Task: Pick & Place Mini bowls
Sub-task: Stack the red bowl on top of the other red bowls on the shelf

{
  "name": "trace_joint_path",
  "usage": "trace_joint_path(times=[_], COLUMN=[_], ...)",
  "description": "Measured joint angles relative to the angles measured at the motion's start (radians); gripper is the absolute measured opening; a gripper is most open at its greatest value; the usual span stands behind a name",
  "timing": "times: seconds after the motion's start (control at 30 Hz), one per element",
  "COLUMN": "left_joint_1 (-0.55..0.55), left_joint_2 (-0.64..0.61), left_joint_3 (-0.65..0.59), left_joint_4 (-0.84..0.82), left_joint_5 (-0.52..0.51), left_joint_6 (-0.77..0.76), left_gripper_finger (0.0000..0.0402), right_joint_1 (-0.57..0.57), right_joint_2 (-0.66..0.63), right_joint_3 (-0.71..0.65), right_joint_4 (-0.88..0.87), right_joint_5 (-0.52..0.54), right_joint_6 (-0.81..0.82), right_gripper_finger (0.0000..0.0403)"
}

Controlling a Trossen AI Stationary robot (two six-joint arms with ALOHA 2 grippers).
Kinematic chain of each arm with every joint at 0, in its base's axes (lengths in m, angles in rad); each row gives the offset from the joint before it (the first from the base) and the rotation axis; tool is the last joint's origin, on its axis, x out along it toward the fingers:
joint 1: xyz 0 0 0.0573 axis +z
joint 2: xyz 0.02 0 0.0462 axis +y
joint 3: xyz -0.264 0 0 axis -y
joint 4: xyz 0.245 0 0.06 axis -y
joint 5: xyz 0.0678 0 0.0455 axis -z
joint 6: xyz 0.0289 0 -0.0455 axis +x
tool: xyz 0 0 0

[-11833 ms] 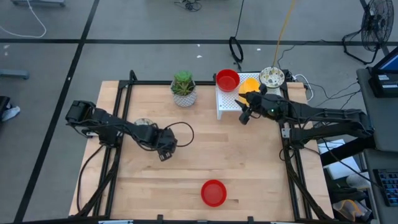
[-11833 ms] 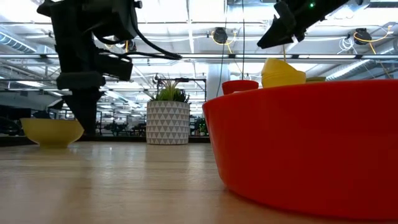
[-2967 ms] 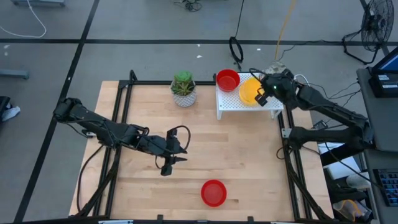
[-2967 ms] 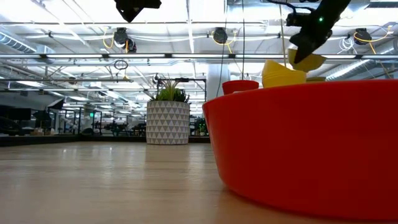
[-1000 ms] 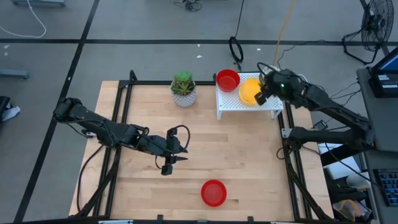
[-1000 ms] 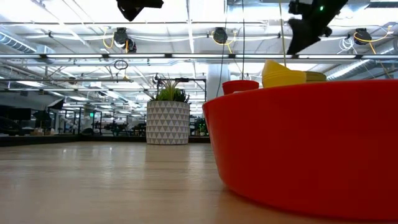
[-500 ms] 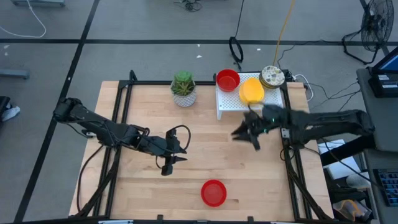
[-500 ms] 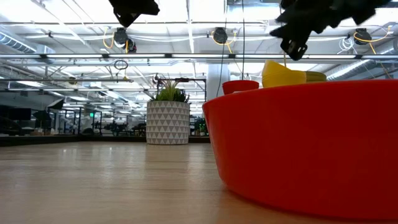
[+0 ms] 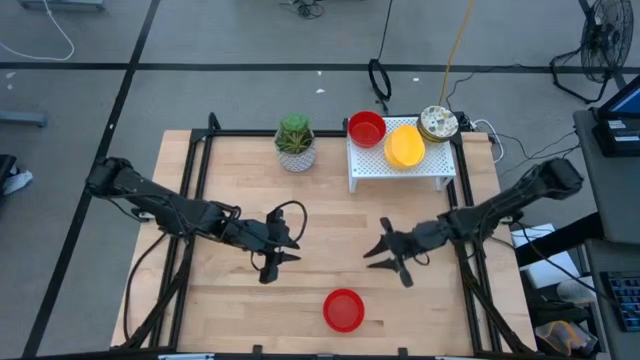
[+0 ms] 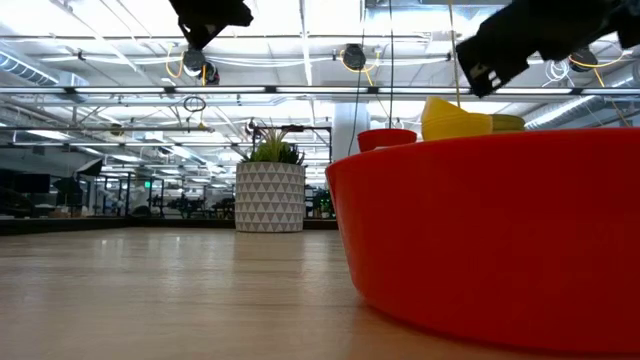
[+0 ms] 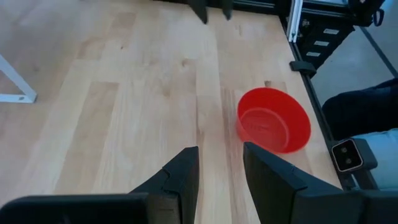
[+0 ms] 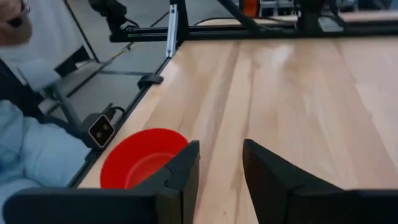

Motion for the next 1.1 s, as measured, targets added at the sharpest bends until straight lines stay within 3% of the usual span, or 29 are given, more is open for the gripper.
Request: trace_joint_path(times=[0.23, 0.4, 0.57, 0.97, 1.1], left_joint_1=[-0.002, -0.043, -0.101, -0.131, -0.134], left_joint_2=[0.122, 0.232, 0.335, 0.537, 0.606], left_joint_3=[0.000, 0.000, 0.000, 0.006, 0.070], left_joint_4=[0.084, 0.222, 0.353, 0.623, 0.579], left_joint_5=[0.112, 0.165, 0.167, 0.104, 0.153], left_joint_6=[0.025, 0.226, 0.403, 0.502, 0.505], left_gripper_finger=[0.0127, 0.0127, 0.0133, 0.0211, 0.0214], right_joint_1=[0.083, 0.111, 0.111, 0.111, 0.110], right_joint_2=[0.024, 0.024, 0.024, 0.024, 0.024], right_joint_3=[0.061, 0.072, 0.072, 0.072, 0.072], right_joint_4=[0.002, 0.000, -0.002, 0.000, 0.000], right_joint_5=[0.060, 0.130, 0.148, 0.148, 0.148], right_joint_6=[-0.019, -0.020, -0.018, -0.016, 0.042], right_gripper_finger=[0.0109, 0.0109, 0.0110, 0.0110, 0.0110])
